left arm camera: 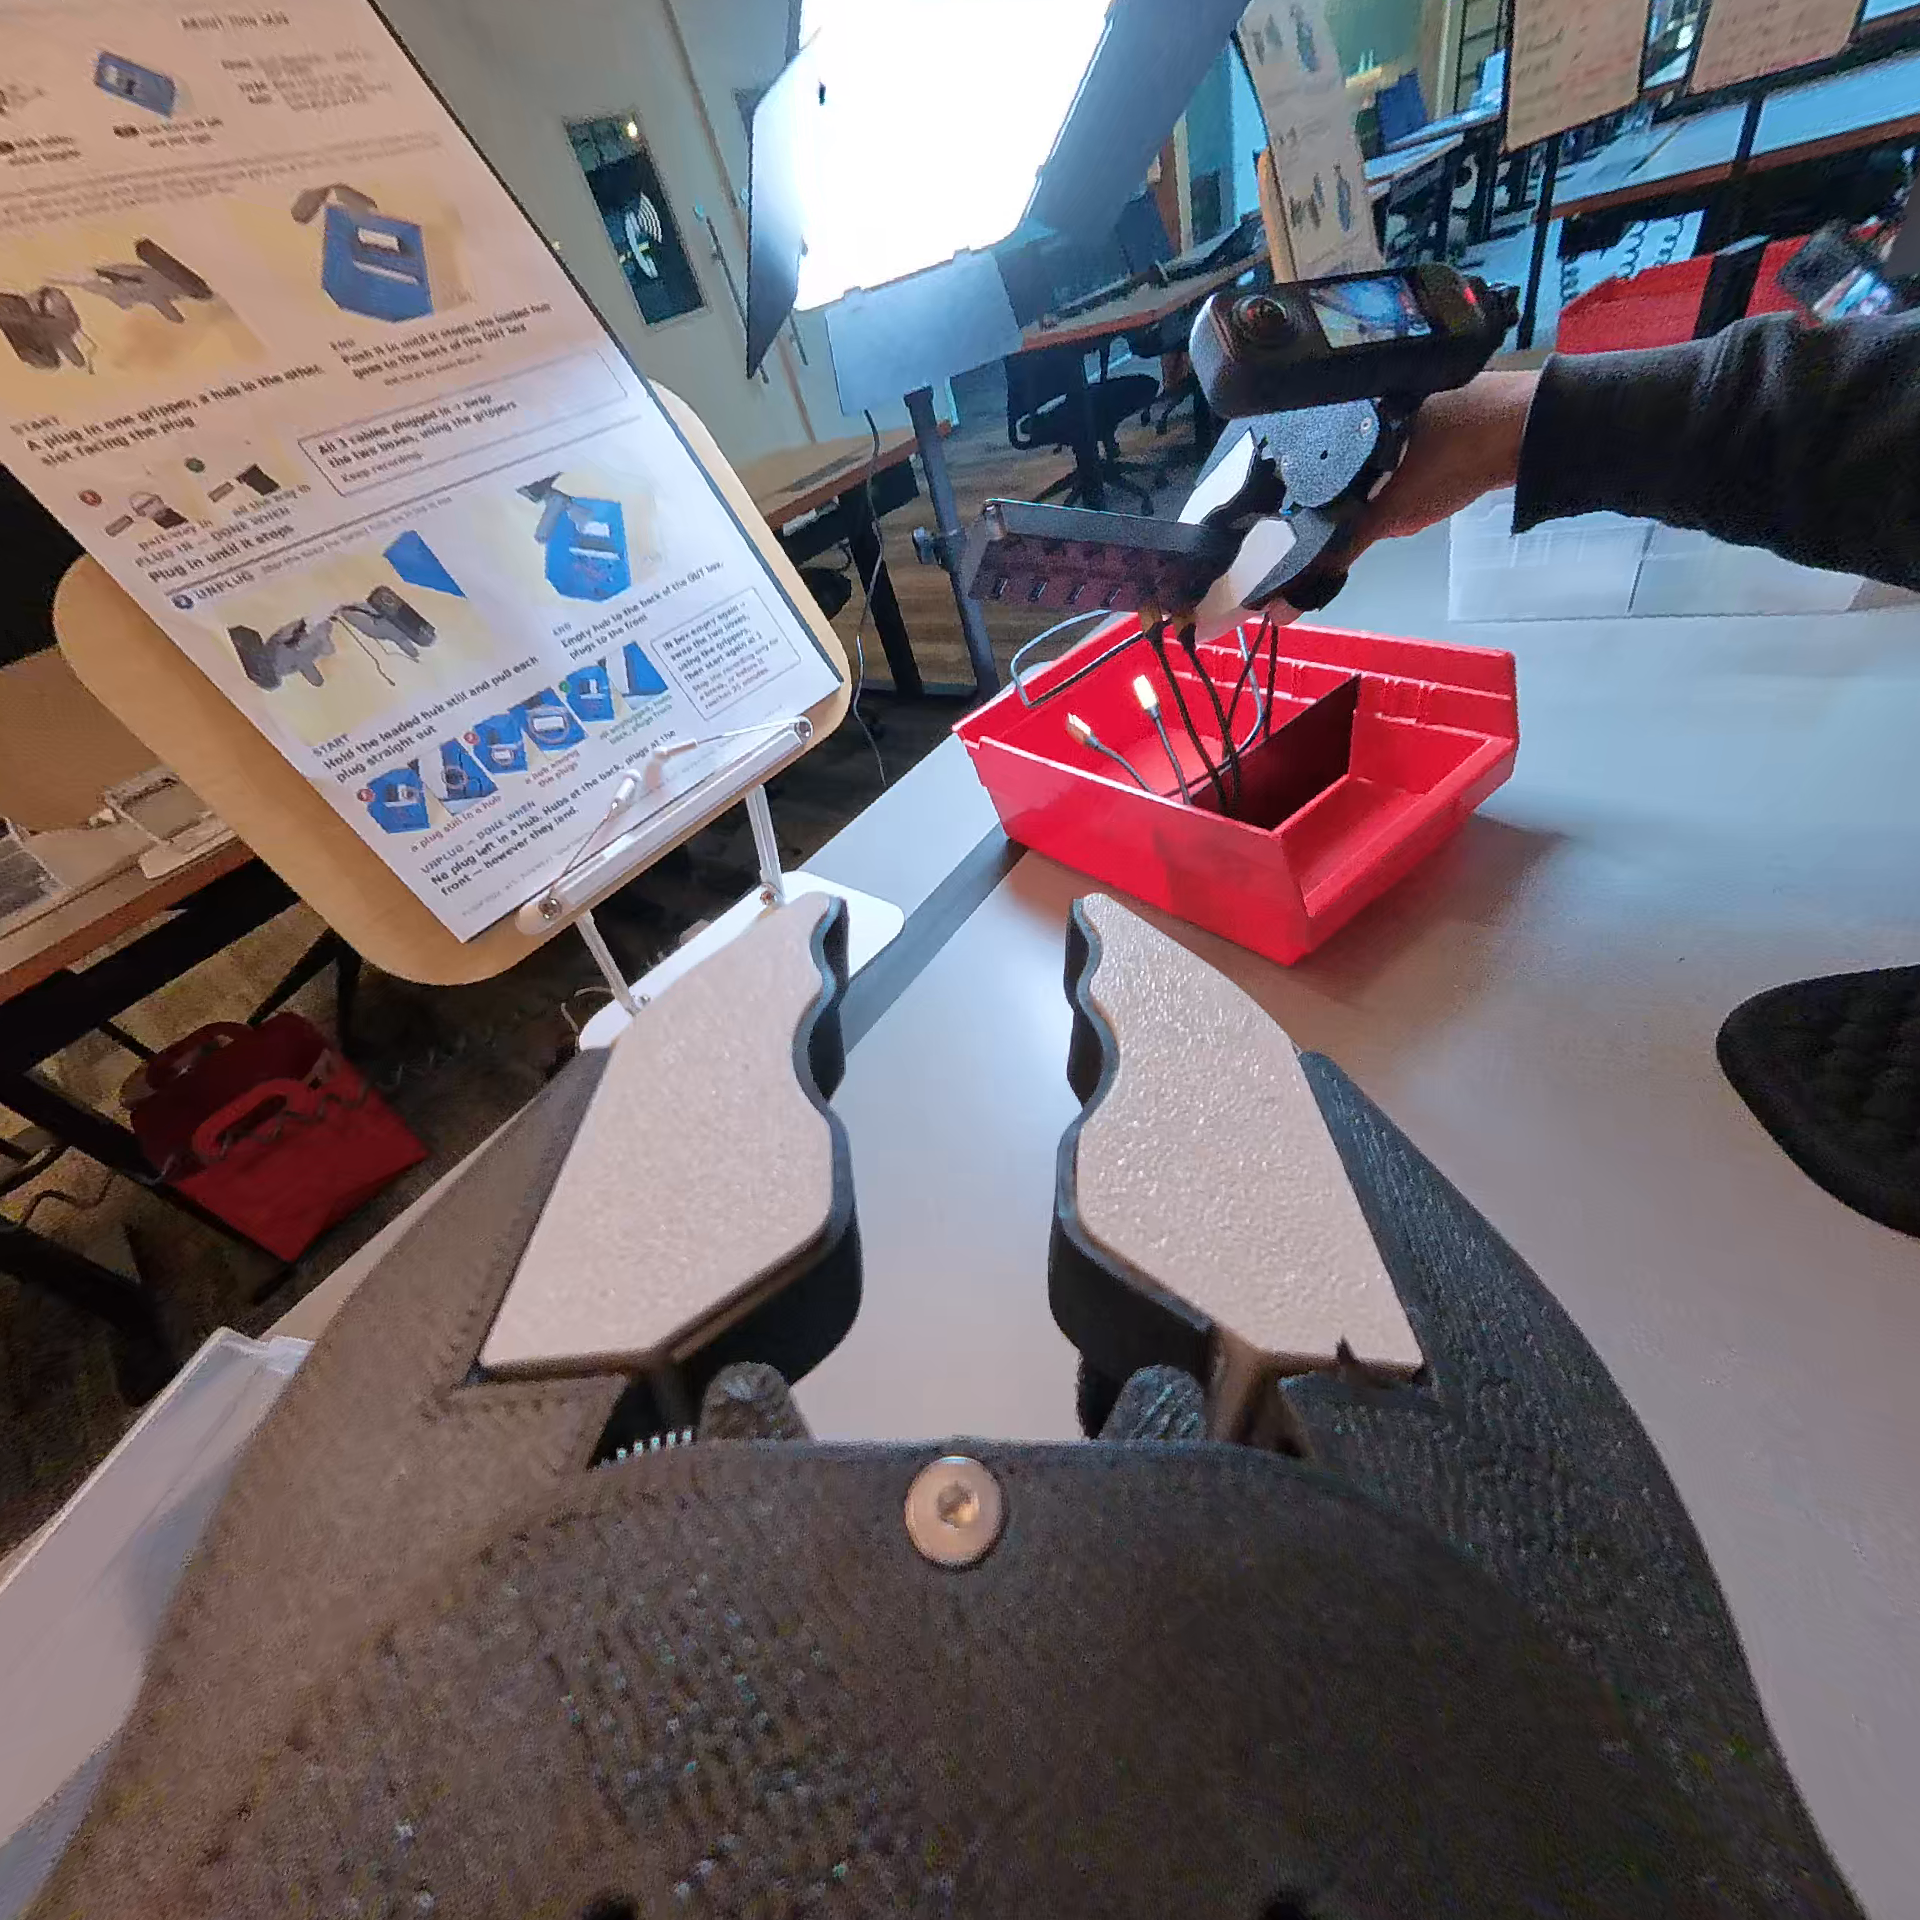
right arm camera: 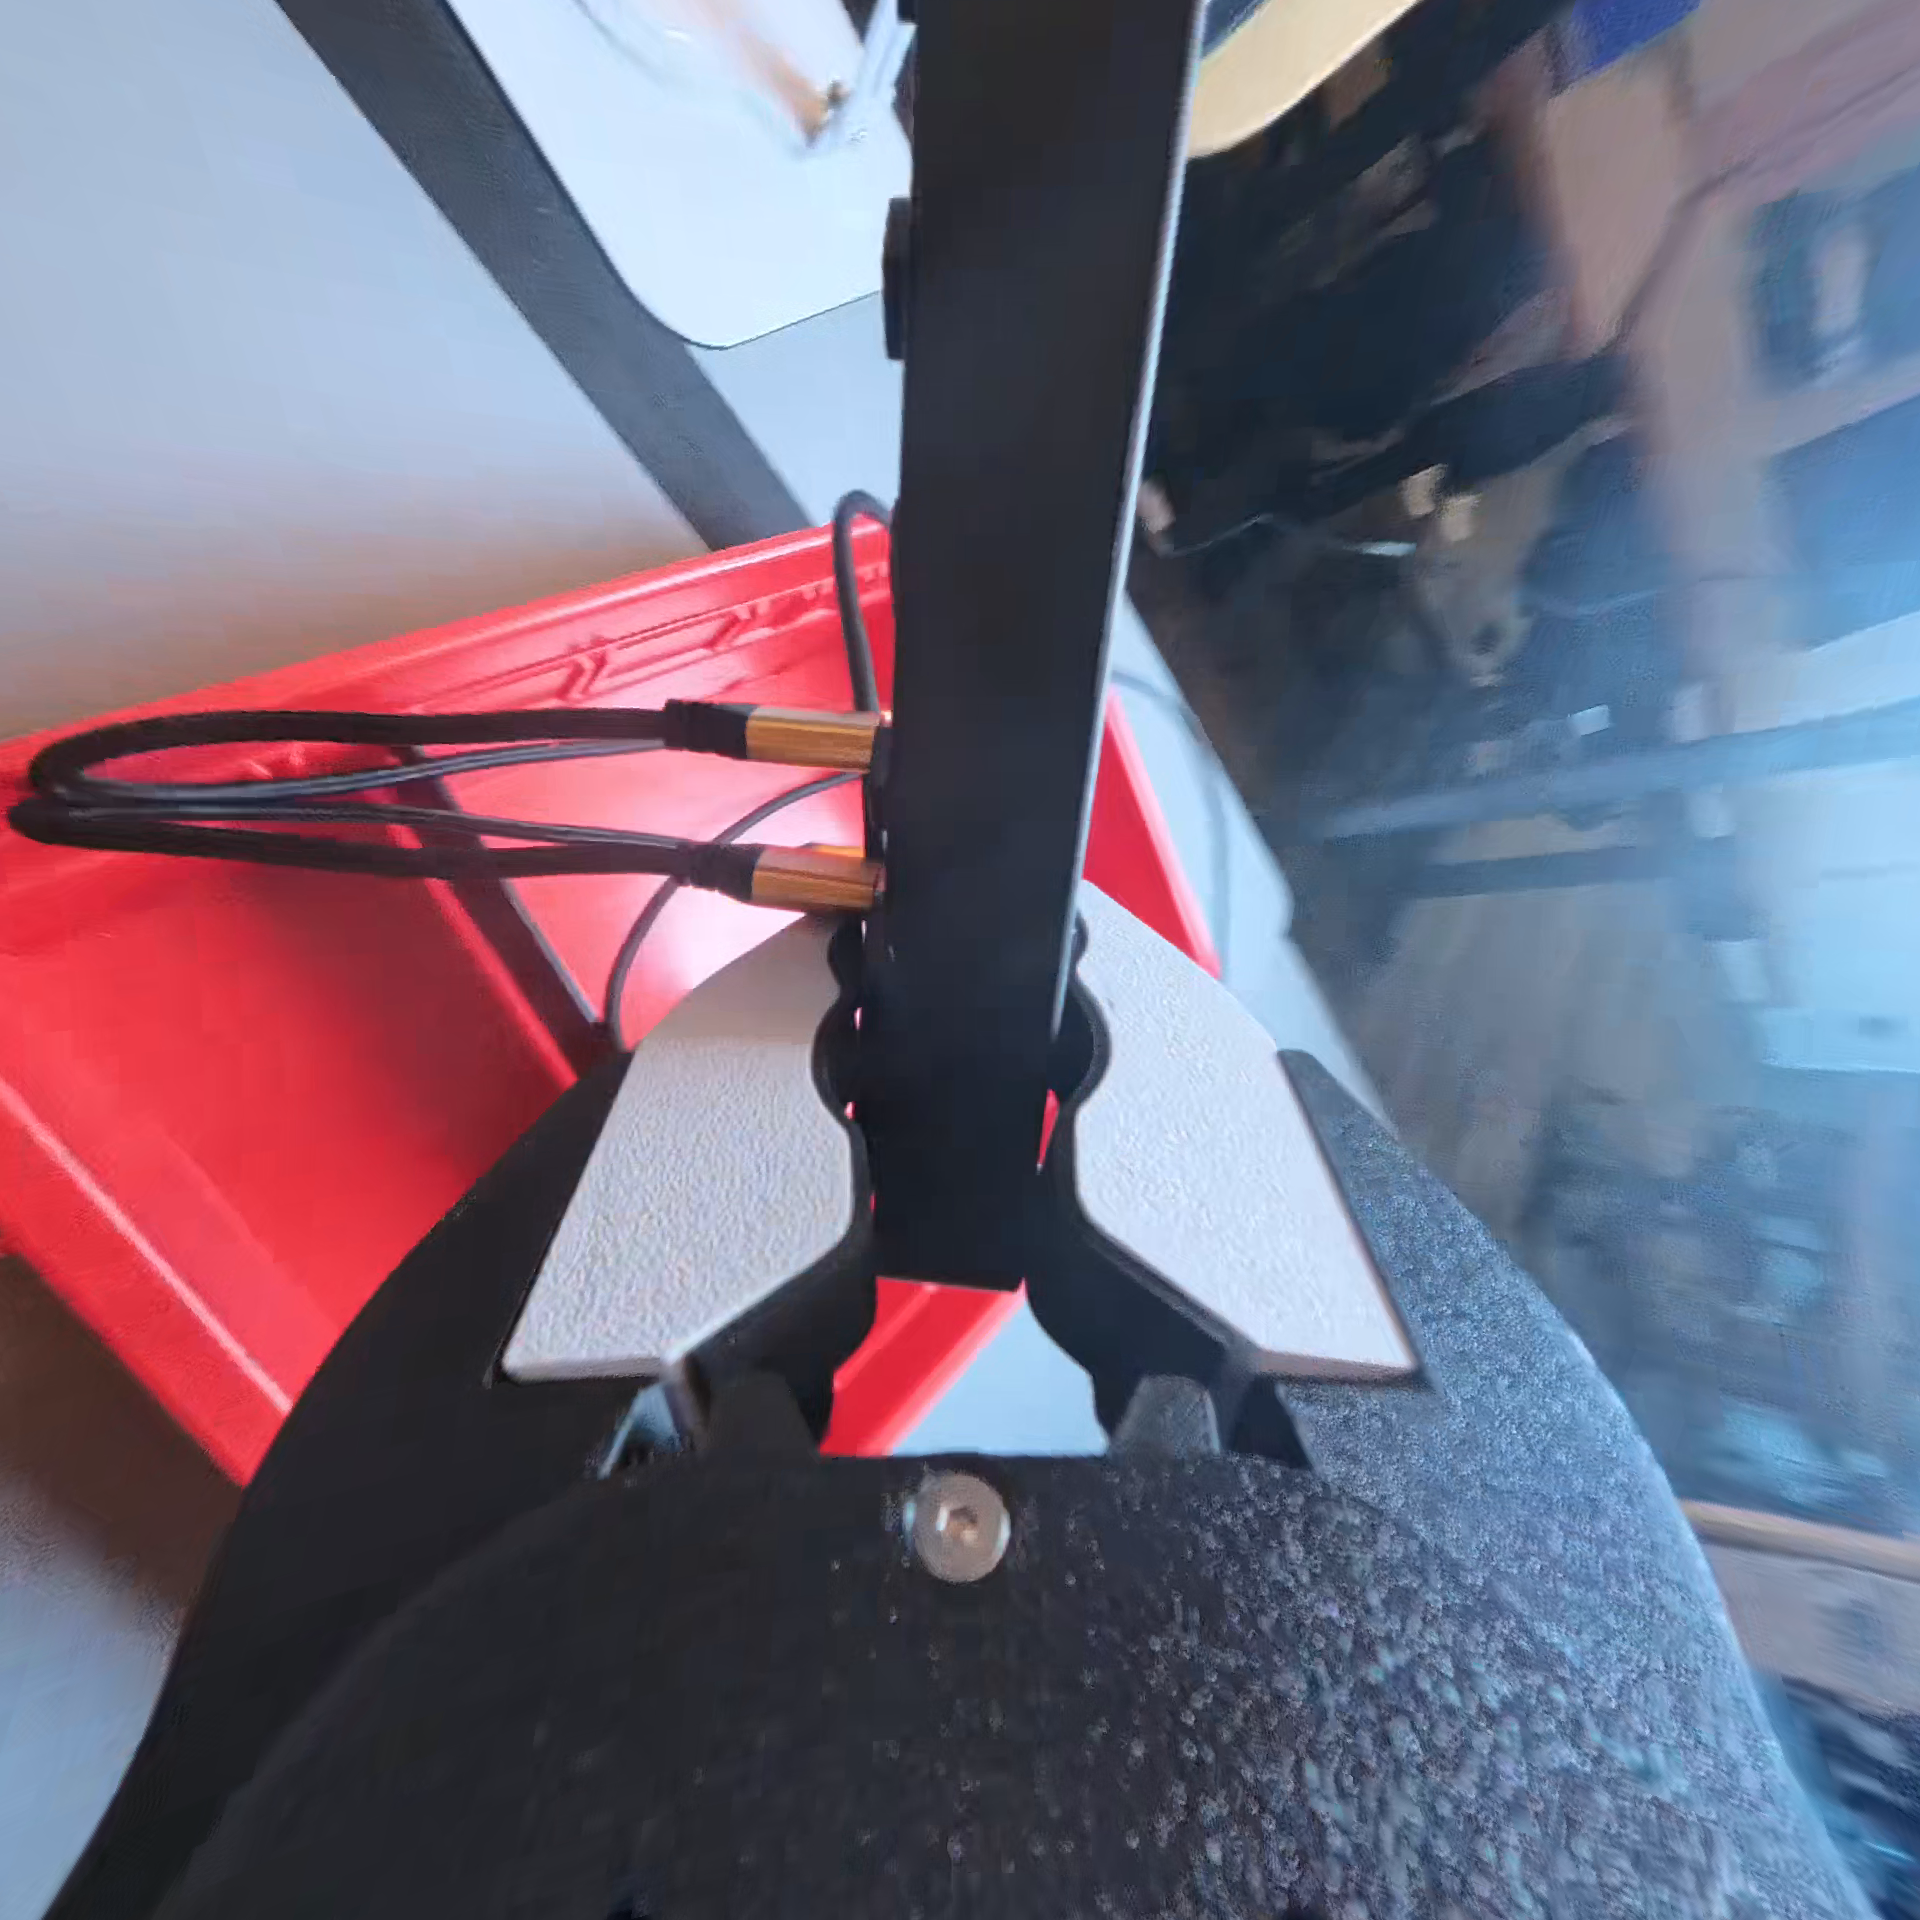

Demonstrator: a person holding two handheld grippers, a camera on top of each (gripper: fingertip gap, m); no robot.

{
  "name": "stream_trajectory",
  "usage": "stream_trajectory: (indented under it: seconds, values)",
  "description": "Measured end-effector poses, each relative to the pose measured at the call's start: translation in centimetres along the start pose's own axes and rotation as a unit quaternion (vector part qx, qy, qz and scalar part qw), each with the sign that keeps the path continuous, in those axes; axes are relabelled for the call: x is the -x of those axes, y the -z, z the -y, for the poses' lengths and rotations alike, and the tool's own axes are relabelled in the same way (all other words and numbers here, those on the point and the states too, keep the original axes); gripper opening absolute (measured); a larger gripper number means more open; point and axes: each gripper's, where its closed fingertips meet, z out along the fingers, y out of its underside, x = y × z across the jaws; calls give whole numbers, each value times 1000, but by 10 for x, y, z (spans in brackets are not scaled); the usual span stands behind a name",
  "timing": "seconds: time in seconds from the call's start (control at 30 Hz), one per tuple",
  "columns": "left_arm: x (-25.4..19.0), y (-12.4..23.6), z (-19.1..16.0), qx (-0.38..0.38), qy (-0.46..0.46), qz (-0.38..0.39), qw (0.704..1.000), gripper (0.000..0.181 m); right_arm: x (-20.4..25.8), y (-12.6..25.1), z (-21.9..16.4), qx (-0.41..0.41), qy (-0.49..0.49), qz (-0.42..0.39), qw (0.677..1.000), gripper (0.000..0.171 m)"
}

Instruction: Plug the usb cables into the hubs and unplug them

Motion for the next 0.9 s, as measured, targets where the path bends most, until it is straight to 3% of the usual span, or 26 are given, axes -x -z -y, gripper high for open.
stream_trajectory:
  seconds: [0.03,0.3,0.57,0.67,0.9]
  values:
    - [0,-1,-2,5,-1,0,1000,40,3,-8,-6,4,-27,20,999,32]
    - [4,-8,-15,26,3,1,1000,39,-5,-48,-49,109,-97,49,988,32]
    - [0,-15,-25,48,-4,-4,999,39,6,-89,-111,279,6,23,960,32]
    - [1,-17,-31,58,-5,-4,998,38,10,-98,-113,279,25,21,960,35]
    - [6,-24,-43,73,7,-8,997,39,-16,-77,-88,198,-33,-3,980,68]
